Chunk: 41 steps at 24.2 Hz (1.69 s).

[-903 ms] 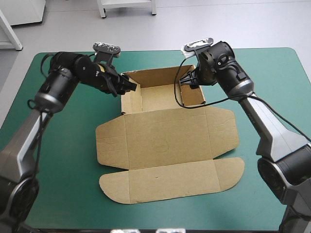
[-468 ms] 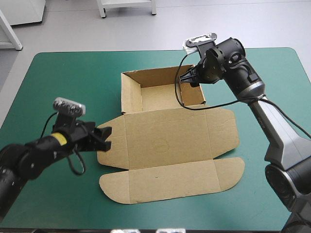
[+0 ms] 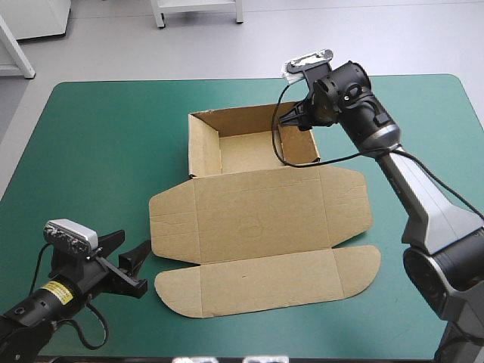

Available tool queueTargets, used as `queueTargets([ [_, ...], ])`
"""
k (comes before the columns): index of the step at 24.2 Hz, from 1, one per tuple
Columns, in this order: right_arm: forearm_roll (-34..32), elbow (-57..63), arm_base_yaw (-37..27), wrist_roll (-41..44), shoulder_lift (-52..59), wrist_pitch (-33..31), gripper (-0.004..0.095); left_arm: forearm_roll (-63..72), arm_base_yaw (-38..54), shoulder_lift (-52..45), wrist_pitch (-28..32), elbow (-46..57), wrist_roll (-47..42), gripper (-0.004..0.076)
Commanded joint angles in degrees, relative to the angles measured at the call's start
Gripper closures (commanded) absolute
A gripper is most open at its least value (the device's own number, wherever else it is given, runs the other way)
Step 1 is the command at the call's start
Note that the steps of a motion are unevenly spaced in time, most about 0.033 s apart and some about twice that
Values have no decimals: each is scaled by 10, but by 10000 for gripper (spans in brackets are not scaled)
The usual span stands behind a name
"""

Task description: Fold the box

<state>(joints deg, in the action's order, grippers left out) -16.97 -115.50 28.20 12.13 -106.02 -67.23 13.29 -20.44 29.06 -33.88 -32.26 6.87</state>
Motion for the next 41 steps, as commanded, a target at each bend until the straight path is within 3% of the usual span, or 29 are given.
queueTargets([
  [1, -20, -18, -15, 8, -7, 25, 284, 8, -3, 1, 26, -15, -6, 314],
  [9, -3, -24, -44, 48, -67, 29, 227, 8, -3, 1, 14, -15, -6, 314],
  [15, 77, -37, -55, 38, -101, 42, 228, 8, -3, 1, 14, -15, -6, 314],
  [23, 100, -37, -55, 17, -104, 2, 344, 9, -3, 1, 14, -15, -6, 314],
  [32, 114, -37, -55, 15, -114, -16, 368, 9, -3, 1, 3, -15, -6, 314],
  [34, 105, -37, -55, 15, -114, -15, 448, 9, -3, 1, 3, -15, -6, 314],
  [38, 86, -37, -55, 15, -114, -16, 884, 9, -3, 1, 1, -15, -6, 314],
  [41, 82, -37, -57, 11, -114, -21, 918, 9, -3, 1, -5, -15, -6, 314],
])
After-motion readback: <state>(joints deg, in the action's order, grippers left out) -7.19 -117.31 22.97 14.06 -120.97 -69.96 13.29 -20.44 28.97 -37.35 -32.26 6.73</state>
